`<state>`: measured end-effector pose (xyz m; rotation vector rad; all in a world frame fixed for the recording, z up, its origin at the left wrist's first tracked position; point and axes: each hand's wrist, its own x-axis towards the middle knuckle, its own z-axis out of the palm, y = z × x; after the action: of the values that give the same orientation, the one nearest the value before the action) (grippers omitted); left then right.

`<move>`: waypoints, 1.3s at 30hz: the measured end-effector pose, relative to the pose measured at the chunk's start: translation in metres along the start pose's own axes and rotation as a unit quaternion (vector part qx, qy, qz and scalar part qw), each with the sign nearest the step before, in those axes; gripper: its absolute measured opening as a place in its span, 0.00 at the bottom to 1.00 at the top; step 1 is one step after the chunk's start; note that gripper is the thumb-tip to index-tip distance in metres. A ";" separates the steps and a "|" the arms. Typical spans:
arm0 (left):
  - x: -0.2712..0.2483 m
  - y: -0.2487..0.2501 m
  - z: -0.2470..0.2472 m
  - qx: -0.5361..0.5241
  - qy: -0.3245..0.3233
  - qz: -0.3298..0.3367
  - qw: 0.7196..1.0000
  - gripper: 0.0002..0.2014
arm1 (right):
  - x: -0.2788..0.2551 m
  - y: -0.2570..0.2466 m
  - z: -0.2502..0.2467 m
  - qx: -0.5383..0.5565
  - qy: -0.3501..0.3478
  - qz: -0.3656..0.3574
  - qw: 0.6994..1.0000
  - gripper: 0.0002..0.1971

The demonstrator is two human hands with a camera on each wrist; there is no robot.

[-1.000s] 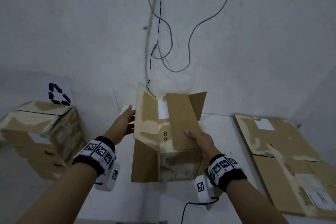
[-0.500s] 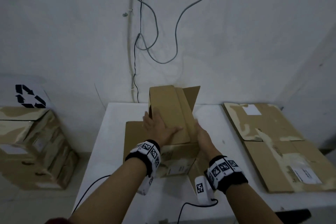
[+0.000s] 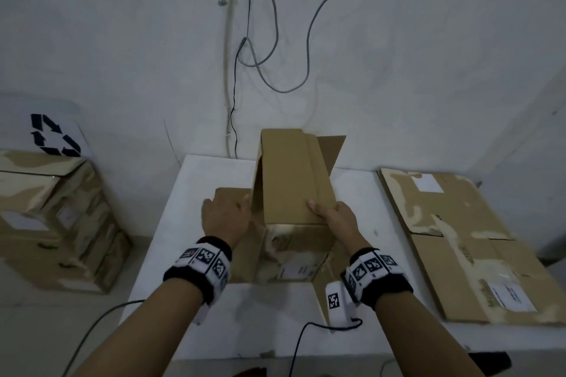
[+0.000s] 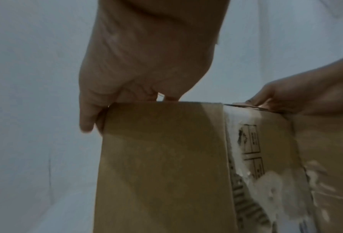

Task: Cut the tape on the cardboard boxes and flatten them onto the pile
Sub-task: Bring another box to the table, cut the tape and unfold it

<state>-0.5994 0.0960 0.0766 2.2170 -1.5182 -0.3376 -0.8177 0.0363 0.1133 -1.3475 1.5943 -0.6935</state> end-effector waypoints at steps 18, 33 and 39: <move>0.064 0.061 -0.045 -0.518 -0.282 -0.206 0.781 0.42 | 0.013 -0.003 0.006 0.002 -0.005 -0.012 1.000 0.33; 0.125 0.057 -0.005 -0.369 -0.280 -0.129 0.877 0.47 | 0.084 -0.015 0.016 -0.022 -0.055 0.007 0.998 0.38; 0.109 0.037 0.039 -0.064 -0.235 -0.031 0.969 0.68 | 0.126 -0.009 0.048 -0.151 -0.074 -0.029 0.985 0.53</move>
<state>-0.6065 -0.0245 0.0645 2.1816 -1.5961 -1.0116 -0.7701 -0.0807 0.0647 -1.6315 1.5895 -0.3843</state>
